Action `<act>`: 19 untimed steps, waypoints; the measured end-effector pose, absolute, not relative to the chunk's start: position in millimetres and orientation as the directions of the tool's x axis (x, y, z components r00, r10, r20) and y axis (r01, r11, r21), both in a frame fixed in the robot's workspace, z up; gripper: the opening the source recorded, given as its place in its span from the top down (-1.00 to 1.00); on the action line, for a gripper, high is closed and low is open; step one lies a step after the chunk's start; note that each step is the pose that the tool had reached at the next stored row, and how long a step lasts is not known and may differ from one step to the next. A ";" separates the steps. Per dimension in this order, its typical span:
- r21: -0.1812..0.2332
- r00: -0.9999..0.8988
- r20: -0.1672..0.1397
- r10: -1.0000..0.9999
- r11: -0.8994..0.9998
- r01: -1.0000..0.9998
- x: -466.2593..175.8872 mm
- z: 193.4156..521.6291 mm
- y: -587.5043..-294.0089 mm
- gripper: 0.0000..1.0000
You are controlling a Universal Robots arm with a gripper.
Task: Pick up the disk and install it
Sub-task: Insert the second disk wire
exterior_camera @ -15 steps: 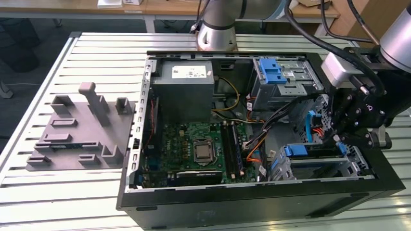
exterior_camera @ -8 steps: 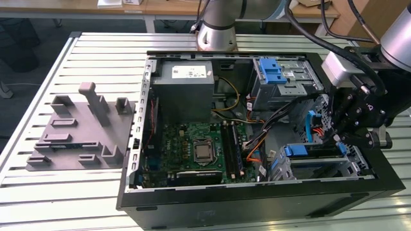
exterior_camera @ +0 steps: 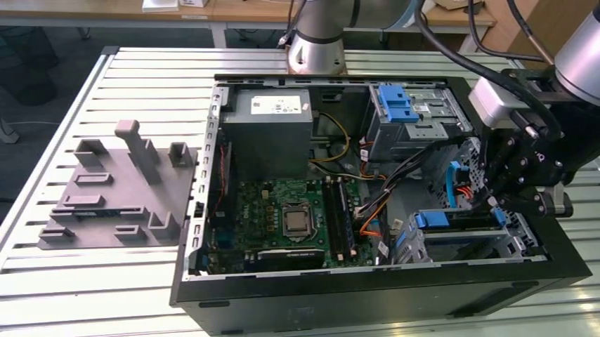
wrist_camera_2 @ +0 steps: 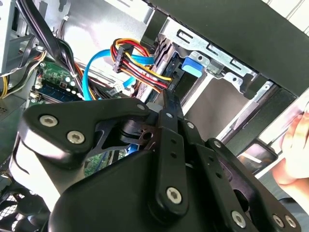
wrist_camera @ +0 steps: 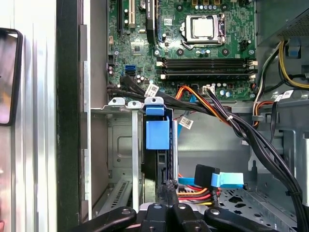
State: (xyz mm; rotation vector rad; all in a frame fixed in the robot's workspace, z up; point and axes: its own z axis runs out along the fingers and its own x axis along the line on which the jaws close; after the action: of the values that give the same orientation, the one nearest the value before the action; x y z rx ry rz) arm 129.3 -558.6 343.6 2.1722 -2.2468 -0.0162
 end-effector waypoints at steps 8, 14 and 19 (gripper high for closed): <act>-0.003 -0.034 0.003 -0.999 0.034 -0.999 121.2 349.5 -558.5 0.79; -0.024 -0.034 0.003 -0.999 0.034 -0.999 110.6 351.9 -558.6 0.79; -0.024 -0.034 0.003 -0.999 0.034 -0.999 110.4 363.5 -558.4 0.79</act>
State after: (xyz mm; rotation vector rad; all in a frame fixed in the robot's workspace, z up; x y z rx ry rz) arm 110.4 -558.4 363.5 2.1937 -2.2691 0.0303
